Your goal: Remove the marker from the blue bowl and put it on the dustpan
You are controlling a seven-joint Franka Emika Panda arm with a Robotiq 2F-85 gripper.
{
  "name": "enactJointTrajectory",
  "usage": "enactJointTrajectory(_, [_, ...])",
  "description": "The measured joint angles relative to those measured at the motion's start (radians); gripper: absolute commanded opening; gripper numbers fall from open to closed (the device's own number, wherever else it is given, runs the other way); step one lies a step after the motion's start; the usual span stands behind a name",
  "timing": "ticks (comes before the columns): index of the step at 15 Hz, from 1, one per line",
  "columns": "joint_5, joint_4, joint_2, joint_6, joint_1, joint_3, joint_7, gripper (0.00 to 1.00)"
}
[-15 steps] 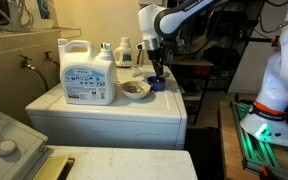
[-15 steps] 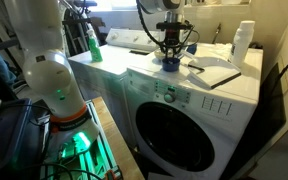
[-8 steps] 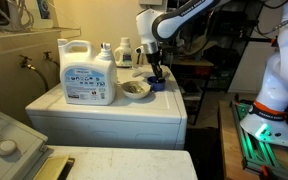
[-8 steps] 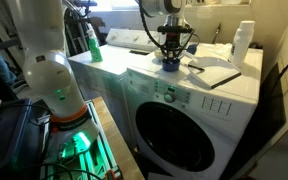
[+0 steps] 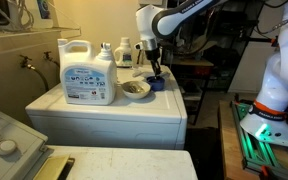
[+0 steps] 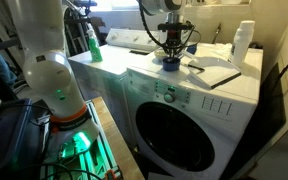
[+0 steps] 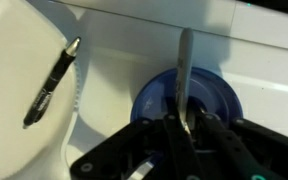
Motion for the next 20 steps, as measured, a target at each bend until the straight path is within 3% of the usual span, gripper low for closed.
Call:
enactJointTrajectory(5, [0.017,-0.001,-0.112,-0.034,-0.034,-0.045,0.134,0.04])
enactJointTrajectory(8, [0.035,0.021,-0.107,-0.033,-0.073,-0.087,0.205,0.04])
enactJointTrajectory(15, [0.146,0.213,0.080,-0.015,-0.122,-0.140,0.429,0.04])
enactJointTrajectory(20, [0.094,0.329,0.214,0.038,-0.111,-0.170,0.626,0.04])
